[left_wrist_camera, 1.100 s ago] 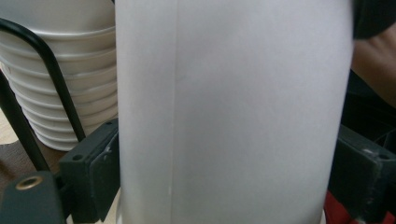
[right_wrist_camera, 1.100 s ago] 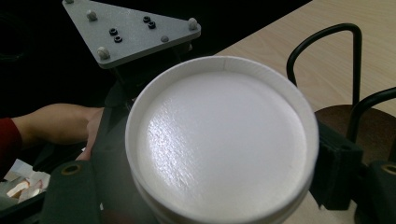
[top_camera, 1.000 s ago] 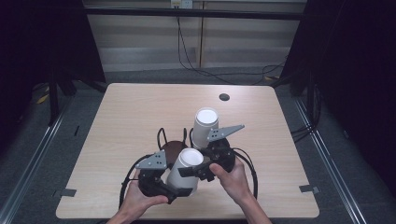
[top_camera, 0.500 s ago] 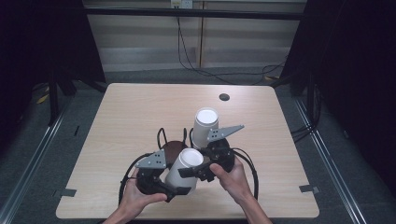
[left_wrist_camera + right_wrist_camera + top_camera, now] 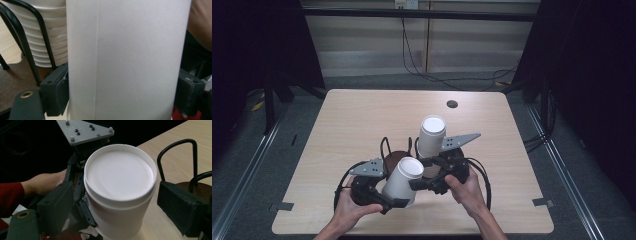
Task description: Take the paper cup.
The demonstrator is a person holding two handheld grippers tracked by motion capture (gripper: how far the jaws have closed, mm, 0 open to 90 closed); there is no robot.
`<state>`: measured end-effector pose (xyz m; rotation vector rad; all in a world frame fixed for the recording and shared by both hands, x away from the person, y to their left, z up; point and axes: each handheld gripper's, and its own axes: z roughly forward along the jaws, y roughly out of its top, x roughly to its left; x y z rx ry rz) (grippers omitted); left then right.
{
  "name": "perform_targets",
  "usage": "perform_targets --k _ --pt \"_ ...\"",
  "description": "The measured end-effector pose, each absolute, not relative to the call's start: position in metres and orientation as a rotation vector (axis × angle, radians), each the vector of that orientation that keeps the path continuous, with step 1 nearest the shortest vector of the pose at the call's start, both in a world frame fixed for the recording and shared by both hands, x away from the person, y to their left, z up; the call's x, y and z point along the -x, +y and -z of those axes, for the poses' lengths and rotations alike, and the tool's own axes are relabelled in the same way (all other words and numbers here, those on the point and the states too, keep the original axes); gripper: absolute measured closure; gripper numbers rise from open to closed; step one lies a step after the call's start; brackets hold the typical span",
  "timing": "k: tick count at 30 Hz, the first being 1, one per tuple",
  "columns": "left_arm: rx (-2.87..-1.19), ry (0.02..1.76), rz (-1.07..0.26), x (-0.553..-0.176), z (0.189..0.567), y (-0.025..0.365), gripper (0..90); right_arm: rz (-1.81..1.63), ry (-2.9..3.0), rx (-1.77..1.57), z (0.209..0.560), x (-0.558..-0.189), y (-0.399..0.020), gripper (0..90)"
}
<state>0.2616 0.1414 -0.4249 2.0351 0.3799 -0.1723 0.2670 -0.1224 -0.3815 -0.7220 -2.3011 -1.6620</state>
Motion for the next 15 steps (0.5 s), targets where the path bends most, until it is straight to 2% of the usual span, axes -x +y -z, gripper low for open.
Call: perform_targets --k 7,9,15 --pt "-2.085 0.411 0.125 -0.261 0.417 0.147 16.8 1.644 -2.296 0.715 0.383 -0.268 -0.128 14.1" --pt "-2.097 0.441 0.063 -0.26 0.415 0.15 16.9 1.615 -2.305 0.741 0.385 -0.269 -0.129 14.3" --pt "-2.123 0.44 0.062 -0.264 0.411 0.157 17.1 1.595 -2.303 0.736 0.389 -0.27 -0.135 14.2"
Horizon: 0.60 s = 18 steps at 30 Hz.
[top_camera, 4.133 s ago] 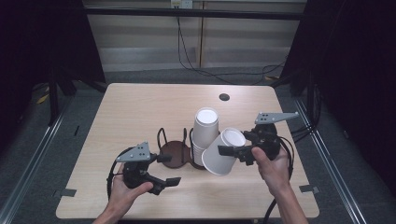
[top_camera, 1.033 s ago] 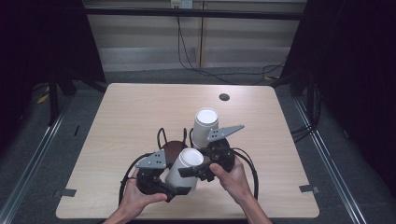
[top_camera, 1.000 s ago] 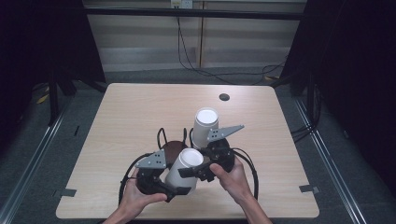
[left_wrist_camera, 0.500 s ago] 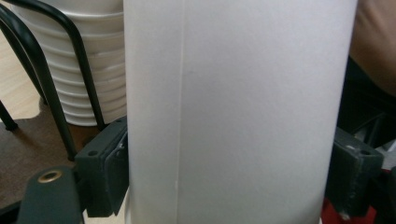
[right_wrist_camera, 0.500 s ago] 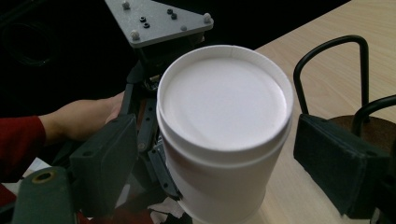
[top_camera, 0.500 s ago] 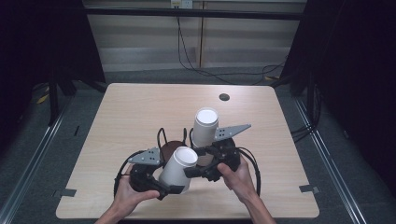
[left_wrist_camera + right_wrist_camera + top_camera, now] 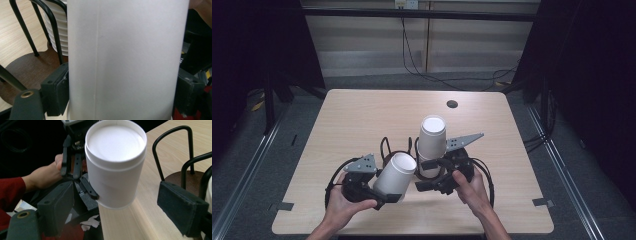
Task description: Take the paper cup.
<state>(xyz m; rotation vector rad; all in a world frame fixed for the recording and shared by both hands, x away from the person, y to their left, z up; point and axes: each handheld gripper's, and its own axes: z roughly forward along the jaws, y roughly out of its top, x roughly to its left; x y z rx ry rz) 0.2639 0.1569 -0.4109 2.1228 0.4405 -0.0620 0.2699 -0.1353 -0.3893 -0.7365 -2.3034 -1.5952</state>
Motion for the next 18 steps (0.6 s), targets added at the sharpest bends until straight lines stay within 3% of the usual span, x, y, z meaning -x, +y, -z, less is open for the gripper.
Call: perform_targets --k 18 --pt "-2.265 0.428 0.003 -0.2671 0.4074 0.1576 17.1 1.451 -2.488 0.728 0.3905 -0.266 -0.1301 17.5"
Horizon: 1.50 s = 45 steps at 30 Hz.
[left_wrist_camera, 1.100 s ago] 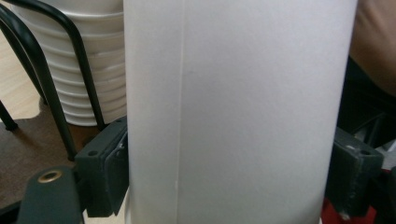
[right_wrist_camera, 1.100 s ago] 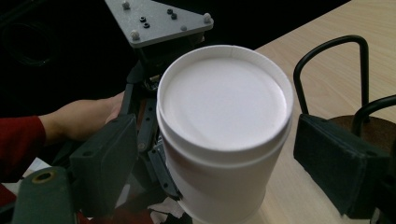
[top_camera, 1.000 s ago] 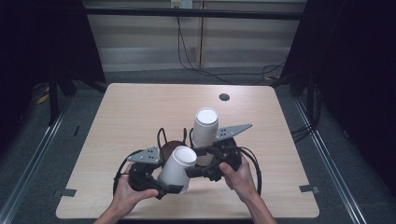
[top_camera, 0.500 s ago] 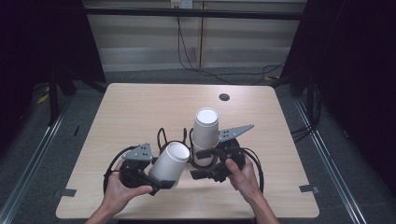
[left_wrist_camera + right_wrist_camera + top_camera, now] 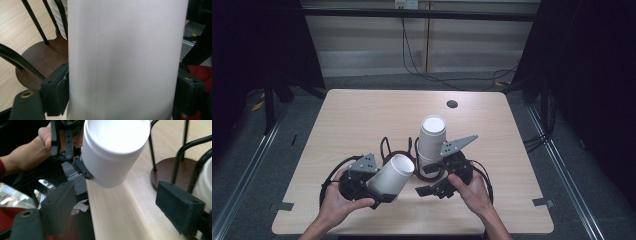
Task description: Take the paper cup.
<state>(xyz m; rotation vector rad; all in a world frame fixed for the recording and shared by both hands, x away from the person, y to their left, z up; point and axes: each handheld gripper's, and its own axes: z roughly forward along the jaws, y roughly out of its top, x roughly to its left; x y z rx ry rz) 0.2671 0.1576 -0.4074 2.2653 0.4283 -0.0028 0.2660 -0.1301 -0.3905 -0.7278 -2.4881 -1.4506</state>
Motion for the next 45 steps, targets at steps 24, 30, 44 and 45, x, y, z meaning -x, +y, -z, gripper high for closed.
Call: perform_targets --k 24,30,44,45 --pt "-2.455 0.294 -0.011 -0.278 0.383 0.137 18.5 1.294 -2.596 0.647 0.393 -0.269 -0.123 15.5" --pt "-2.514 0.268 0.0 -0.274 0.392 0.134 19.4 1.196 -2.638 0.621 0.399 -0.269 -0.116 15.4" --pt "-2.603 0.15 -0.007 -0.253 0.39 0.113 20.6 1.093 -2.685 0.529 0.398 -0.264 -0.111 14.7" --pt "-2.607 0.15 0.004 -0.252 0.392 0.111 20.8 1.086 -2.686 0.513 0.399 -0.264 -0.11 14.8"
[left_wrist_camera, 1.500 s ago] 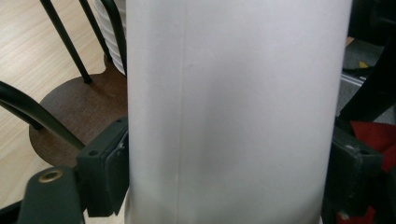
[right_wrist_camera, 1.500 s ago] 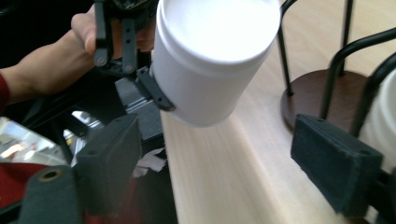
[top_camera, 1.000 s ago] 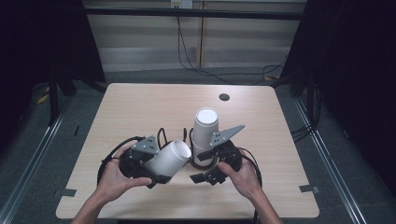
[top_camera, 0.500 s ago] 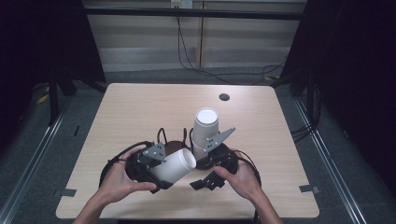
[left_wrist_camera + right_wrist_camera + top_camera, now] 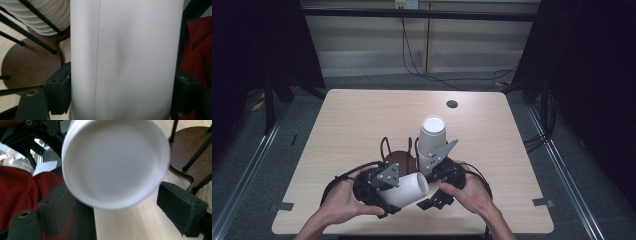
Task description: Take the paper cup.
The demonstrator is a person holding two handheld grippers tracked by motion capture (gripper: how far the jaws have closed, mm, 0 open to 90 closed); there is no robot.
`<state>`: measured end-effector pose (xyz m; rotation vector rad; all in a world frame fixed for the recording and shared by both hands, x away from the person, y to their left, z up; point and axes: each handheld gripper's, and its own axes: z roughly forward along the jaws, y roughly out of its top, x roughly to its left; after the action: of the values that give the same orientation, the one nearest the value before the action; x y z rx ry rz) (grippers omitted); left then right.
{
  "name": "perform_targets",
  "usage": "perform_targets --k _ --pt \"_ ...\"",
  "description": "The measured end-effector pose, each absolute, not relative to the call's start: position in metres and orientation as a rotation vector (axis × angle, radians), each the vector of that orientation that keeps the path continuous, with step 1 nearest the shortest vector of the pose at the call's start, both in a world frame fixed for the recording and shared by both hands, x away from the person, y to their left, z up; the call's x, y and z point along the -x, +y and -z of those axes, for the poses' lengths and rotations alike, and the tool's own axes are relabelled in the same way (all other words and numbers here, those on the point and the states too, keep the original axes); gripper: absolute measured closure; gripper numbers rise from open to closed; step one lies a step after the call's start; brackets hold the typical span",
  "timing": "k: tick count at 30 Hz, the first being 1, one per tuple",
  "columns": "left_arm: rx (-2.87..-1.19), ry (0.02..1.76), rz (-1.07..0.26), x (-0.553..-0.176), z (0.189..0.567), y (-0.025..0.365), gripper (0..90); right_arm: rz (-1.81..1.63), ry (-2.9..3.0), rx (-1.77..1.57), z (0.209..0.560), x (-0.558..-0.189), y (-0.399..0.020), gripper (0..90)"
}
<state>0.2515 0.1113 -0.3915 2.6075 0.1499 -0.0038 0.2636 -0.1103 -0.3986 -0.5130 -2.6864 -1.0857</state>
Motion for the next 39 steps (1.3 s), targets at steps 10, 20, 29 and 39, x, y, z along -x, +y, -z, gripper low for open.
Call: perform_targets --k 10,20,29,39 --pt "-2.653 0.136 0.045 -0.25 0.401 0.105 21.0 1.002 -2.729 0.483 0.398 -0.26 -0.108 14.8" --pt "-2.71 0.099 0.083 -0.248 0.412 0.097 21.6 0.909 -2.713 0.469 0.405 -0.261 -0.098 16.0" --pt "-2.72 0.069 0.129 -0.248 0.414 0.094 21.6 0.896 -2.699 0.431 0.409 -0.26 -0.093 15.2" --pt "-2.729 0.064 0.147 -0.247 0.419 0.09 21.5 0.863 -2.685 0.399 0.41 -0.259 -0.084 14.8"
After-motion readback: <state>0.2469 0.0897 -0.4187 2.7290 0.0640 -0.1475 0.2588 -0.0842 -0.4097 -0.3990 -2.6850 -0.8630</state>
